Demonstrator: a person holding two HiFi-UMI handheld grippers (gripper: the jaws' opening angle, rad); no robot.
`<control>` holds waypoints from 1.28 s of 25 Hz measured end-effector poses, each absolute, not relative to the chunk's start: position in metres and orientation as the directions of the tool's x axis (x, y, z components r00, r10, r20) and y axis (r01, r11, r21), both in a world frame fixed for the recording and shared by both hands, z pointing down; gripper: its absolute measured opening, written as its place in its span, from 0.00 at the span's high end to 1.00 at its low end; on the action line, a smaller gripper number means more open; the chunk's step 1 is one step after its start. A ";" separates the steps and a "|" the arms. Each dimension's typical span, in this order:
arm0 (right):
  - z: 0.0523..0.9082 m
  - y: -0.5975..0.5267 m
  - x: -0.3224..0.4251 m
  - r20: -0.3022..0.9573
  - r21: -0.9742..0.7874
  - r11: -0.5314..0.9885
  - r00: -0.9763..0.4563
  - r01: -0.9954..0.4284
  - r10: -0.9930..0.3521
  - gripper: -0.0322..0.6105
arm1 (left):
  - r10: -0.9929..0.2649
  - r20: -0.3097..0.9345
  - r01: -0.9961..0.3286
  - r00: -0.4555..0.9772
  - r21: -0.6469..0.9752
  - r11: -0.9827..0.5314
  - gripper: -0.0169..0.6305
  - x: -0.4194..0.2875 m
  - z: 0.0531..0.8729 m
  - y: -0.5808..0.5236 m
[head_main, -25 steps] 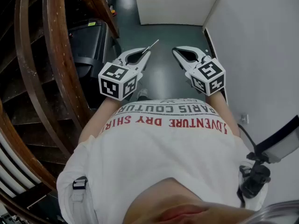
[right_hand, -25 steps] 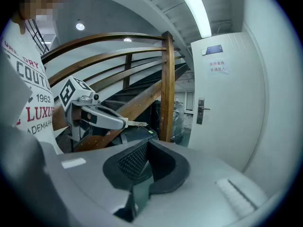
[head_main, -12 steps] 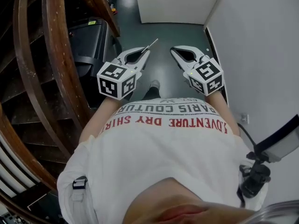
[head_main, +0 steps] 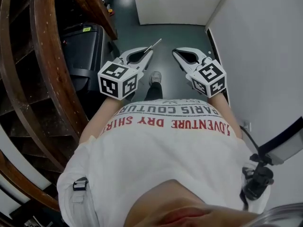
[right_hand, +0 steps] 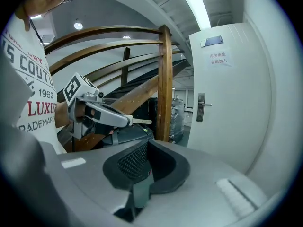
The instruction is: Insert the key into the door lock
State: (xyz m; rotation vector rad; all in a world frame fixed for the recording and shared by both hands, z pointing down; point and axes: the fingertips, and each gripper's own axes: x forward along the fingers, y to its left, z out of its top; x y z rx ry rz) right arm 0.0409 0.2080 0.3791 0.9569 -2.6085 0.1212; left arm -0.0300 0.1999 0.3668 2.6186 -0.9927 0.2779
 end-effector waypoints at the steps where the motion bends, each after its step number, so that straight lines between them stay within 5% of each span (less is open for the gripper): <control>1: 0.384 0.192 0.041 0.361 0.037 0.764 -0.705 -0.644 -0.611 0.95 | -0.605 0.294 -0.670 0.740 0.237 -0.703 0.94 -0.031 0.372 0.183; 18: 0.387 -0.150 0.058 0.317 0.061 0.705 -0.656 -0.706 -0.684 0.95 | -0.621 0.282 -0.681 0.731 0.246 -0.690 0.94 -0.046 0.375 -0.174; 32: 0.374 -0.285 0.085 0.309 0.165 0.695 -0.632 -0.700 -0.711 0.94 | -0.662 0.262 -0.710 0.702 0.327 -0.624 0.94 -0.050 0.380 -0.279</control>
